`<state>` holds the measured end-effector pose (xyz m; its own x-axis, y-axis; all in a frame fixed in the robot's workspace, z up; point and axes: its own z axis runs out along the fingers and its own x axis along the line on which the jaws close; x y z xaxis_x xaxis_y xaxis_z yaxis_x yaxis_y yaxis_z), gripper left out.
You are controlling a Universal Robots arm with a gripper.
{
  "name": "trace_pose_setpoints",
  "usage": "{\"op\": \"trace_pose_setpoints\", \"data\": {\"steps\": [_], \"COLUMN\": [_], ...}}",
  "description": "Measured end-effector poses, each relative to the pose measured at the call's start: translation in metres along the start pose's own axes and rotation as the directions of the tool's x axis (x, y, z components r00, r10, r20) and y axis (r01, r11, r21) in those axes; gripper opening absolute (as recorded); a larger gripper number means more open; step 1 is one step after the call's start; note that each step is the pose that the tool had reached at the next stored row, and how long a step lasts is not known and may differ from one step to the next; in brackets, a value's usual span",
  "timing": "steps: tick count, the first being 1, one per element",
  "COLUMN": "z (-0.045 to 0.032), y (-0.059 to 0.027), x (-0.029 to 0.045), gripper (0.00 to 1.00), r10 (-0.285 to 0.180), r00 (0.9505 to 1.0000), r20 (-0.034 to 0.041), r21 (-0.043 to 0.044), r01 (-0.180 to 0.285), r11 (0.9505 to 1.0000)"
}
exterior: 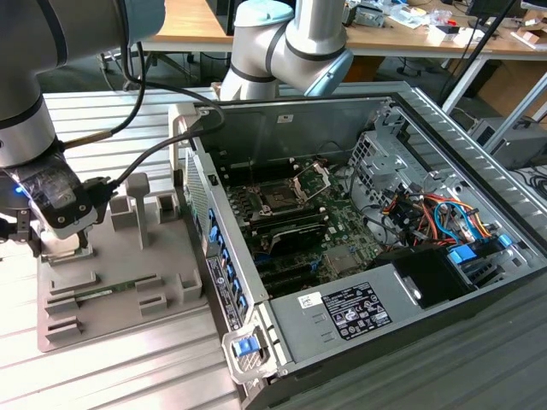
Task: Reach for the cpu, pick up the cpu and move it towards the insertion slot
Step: 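Pick up the cpu and move it towards the insertion slot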
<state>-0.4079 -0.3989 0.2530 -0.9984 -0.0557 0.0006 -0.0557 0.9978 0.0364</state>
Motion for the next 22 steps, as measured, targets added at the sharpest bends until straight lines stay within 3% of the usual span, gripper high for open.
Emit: {"op": "trace_pose_setpoints", "data": {"steps": [4,6,22], "z": [-0.0005,-0.0048,-0.0082], "y": [0.0,0.0002,0.0003], "x": [0.0,0.0,0.0], "gripper": [0.55,0.55,0.55], "r10": [0.0,0.0,0.0], "r00": [1.0,1.0,1.0], "r20": [0.0002,0.0,0.0], "r21": [0.0,0.0,0.0], "r01": [0.0,0.0,0.0], "r11": [1.0,1.0,1.0]}}
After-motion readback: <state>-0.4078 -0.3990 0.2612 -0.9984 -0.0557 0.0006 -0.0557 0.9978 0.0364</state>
